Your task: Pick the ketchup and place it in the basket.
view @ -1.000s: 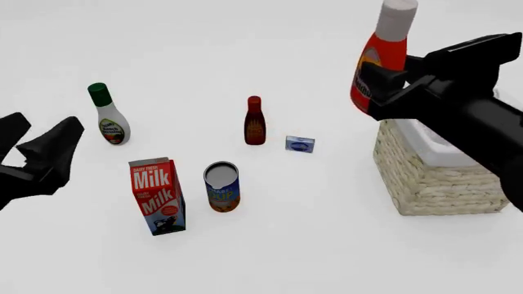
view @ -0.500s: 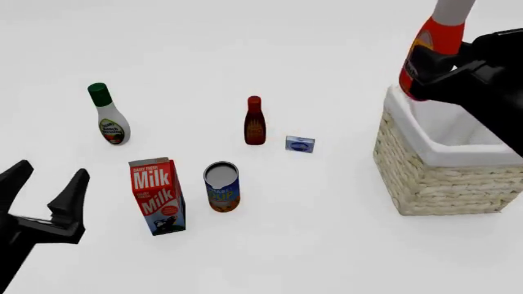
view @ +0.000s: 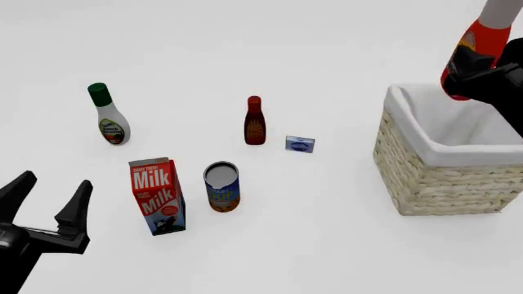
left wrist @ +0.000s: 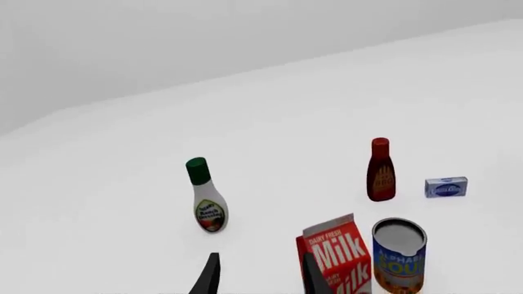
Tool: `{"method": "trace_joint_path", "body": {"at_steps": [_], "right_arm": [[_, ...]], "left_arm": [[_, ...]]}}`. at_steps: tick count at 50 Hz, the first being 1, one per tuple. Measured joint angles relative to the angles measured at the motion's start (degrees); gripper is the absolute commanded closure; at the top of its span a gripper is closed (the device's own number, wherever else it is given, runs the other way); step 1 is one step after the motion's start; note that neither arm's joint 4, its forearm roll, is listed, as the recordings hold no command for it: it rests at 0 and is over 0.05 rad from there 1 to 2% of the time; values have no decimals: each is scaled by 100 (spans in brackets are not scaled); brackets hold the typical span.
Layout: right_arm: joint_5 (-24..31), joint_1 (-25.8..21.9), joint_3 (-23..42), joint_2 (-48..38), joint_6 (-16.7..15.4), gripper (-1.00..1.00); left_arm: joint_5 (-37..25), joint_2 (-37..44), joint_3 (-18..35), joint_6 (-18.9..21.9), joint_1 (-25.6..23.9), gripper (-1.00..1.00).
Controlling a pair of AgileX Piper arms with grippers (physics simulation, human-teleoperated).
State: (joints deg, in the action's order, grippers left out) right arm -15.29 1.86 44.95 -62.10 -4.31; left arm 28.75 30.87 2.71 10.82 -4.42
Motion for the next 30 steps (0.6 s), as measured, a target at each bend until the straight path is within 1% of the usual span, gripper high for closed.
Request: {"method": "trace_joint_path", "body": {"at_steps": [14, 30], "right_arm": [[-265, 393, 31, -297, 56, 100], [-558, 665, 82, -762, 153, 100]], "left_arm": [[234, 167, -95, 15, 2, -100], [464, 354, -145, 10, 2, -100]]}}
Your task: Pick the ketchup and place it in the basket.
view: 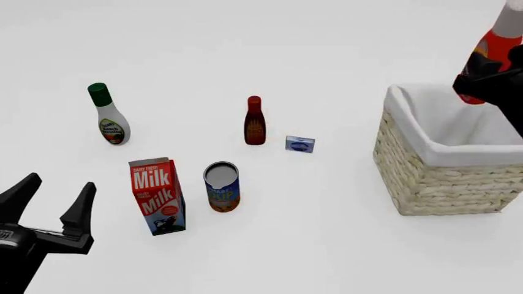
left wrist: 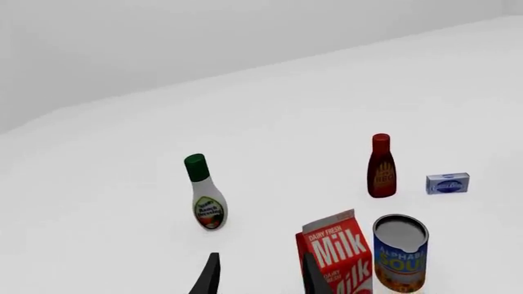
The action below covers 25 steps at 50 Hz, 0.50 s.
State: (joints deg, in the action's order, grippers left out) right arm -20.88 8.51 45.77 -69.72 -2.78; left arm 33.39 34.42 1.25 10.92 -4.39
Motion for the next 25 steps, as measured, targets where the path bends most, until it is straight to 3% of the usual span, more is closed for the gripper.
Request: {"method": "trace_joint_path", "body": {"at_steps": [25], "right_arm": [[-316, 161, 25, -626, 58, 100]], "left_arm": [[49, 25, -6, -31, -10, -100]]}}
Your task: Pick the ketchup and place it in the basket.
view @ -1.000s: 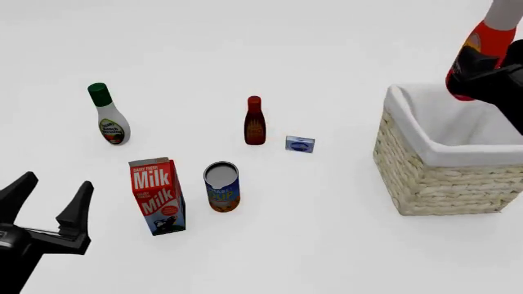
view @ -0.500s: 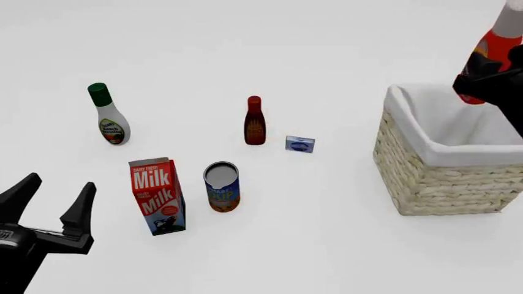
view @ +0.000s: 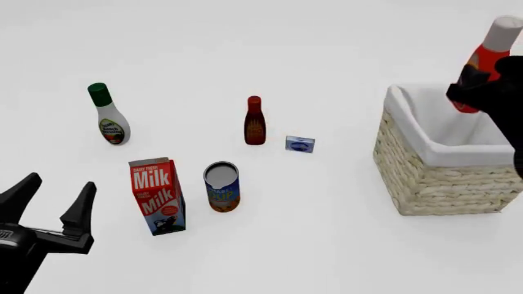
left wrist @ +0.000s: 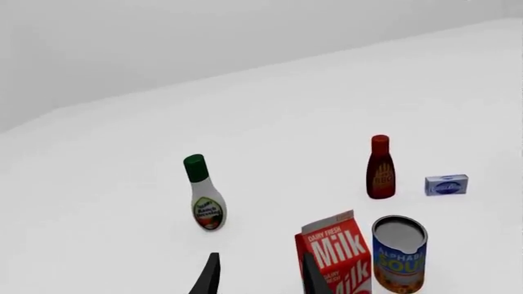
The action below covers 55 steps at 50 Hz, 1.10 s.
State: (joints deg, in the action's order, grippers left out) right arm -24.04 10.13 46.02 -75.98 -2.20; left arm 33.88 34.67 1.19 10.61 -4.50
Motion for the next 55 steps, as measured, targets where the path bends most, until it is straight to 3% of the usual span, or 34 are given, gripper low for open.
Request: {"method": "trace_joint_path", "body": {"at_steps": [55], "right_arm": [[-675, 351, -290, -1086, 58, 100]], "left_arm": [[-50, -108, 5, -113, 32, -100]]}}
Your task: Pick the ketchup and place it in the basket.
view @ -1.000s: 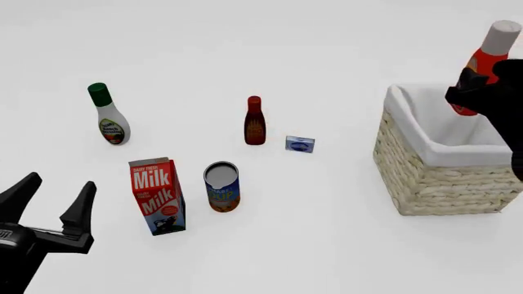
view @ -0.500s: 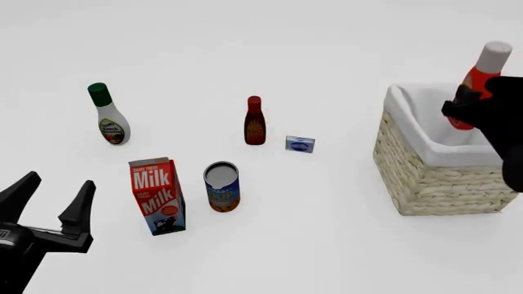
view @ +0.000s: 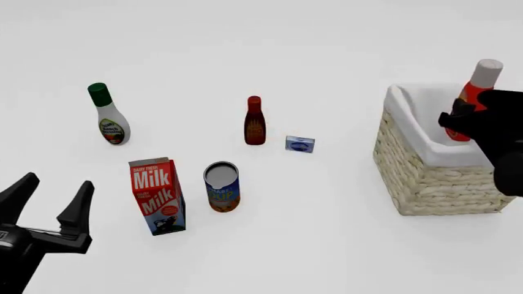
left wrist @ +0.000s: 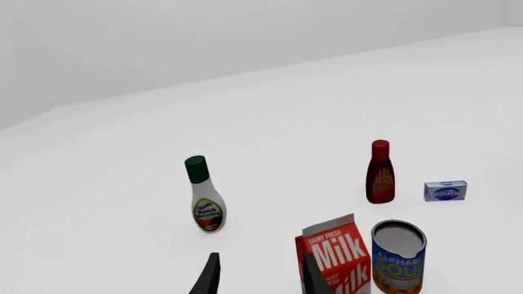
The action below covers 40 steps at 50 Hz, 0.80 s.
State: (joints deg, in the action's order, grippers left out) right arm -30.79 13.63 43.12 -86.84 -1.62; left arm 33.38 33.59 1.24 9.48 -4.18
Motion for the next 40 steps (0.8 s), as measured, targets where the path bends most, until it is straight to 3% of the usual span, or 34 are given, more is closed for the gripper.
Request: {"method": "trace_joint_path", "body": {"at_steps": [7, 8, 40], "right_arm": [[-48, 26, 6, -67, -7, 100], [-53, 27, 7, -73, -6, -100], [129, -96, -36, 488, 54, -100]], "left_arm": [[-12, -11, 4, -6, 5, -100], [-13, -12, 4, -6, 6, -100], [-43, -80, -13, -39, 19, -100]]}}
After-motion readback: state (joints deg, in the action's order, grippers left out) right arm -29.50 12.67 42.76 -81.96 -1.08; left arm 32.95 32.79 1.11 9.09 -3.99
